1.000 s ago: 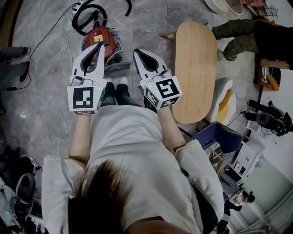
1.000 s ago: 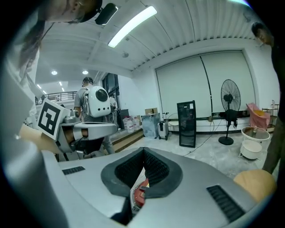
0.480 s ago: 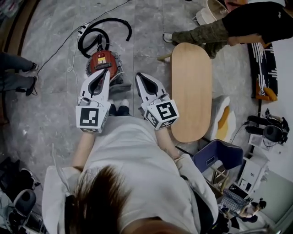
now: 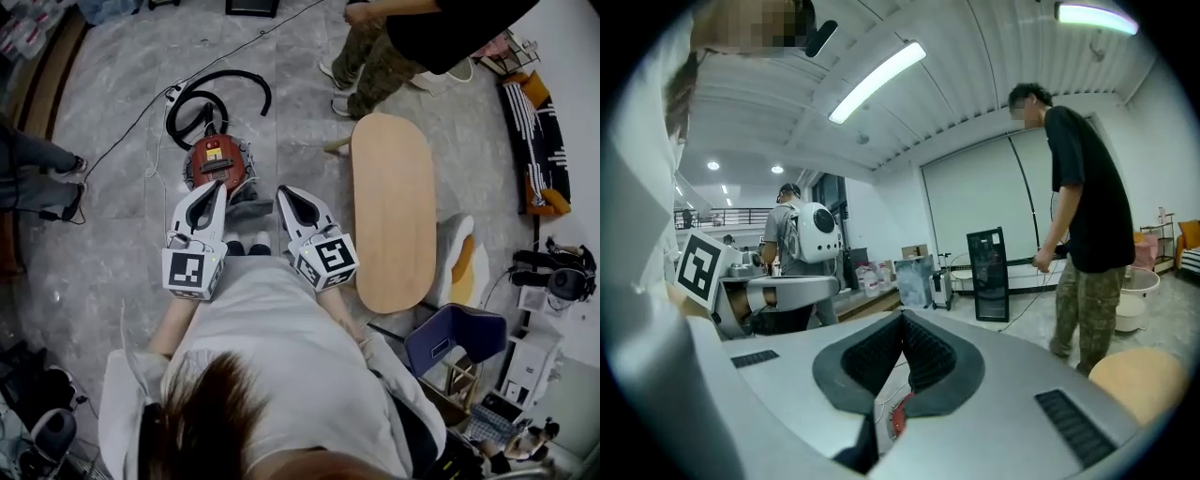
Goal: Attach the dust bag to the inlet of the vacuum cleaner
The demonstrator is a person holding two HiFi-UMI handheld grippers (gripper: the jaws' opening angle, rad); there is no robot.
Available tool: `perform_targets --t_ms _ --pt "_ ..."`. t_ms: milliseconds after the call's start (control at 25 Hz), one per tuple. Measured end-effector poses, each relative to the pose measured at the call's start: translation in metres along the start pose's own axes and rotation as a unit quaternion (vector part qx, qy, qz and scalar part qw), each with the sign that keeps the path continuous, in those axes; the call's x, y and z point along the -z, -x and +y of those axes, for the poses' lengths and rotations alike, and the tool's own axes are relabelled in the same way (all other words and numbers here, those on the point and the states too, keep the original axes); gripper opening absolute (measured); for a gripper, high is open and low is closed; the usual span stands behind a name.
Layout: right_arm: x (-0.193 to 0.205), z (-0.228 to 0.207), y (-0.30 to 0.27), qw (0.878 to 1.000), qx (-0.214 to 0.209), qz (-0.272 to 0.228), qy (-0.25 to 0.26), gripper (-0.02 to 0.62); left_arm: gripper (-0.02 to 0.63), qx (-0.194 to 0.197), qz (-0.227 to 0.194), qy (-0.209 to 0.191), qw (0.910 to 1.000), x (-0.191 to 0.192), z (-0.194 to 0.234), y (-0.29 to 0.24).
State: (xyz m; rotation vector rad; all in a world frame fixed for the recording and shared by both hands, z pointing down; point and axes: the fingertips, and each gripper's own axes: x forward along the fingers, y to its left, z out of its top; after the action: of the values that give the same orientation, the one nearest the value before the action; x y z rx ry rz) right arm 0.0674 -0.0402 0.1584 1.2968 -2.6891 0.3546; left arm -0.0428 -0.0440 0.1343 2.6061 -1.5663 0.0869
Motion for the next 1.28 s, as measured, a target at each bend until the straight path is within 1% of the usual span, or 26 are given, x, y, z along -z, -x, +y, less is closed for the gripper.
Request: perform_targets --t_ms 120,280,400,520,680,760,920,1120,1280 --pt "0.001 -0.004 -0.001 1.000 0.007 -0.002 -0.005 0.002 0.017 -0.012 -0.001 0.011 0.9999 0.003 0.004 0.001" --pt "-0.002 -0.005 -0.001 1.000 0.010 -0.006 -0.003 0.002 0.017 -0.006 -0.003 0.002 1.0000 0.003 0.001 0.003" --pt "-0.002 -0.003 -0.006 1.000 0.009 -0.004 -0.002 0.002 0.017 -0.009 -0.004 0.005 0.9999 0.004 0.005 0.002" --pt "-0.003 -0.003 -0.012 1.000 0.005 -0.002 -0.001 0.002 0.017 -0.009 -0.001 0.006 0.9999 0.004 0.012 -0.001" --pt "-0.014 -0.004 -0.013 1.000 -0.015 -0.001 0.013 0.002 0.017 -0.005 -0.002 0.009 0.9999 -0.003 0.011 -0.006" --pt "-0.017 -0.006 -0.015 1.000 -0.020 -0.005 0.019 0.002 0.017 0.002 -0.005 0.002 1.0000 -0.004 0.010 -0.007" --pt "-0.018 -0.010 -0.013 1.000 -0.014 -0.005 0.017 0.002 0.017 0.007 -0.004 -0.011 0.9999 -0.003 0.004 -0.002" --pt "-0.014 -0.010 -0.024 1.000 -0.013 0.004 0.012 0.002 0.017 -0.001 0.007 0.000 1.0000 0.004 0.016 0.002" --pt "-0.016 -0.011 -0.031 1.000 -0.017 0.006 0.013 0.002 0.017 -0.006 0.010 0.000 0.9999 0.002 0.023 -0.001"
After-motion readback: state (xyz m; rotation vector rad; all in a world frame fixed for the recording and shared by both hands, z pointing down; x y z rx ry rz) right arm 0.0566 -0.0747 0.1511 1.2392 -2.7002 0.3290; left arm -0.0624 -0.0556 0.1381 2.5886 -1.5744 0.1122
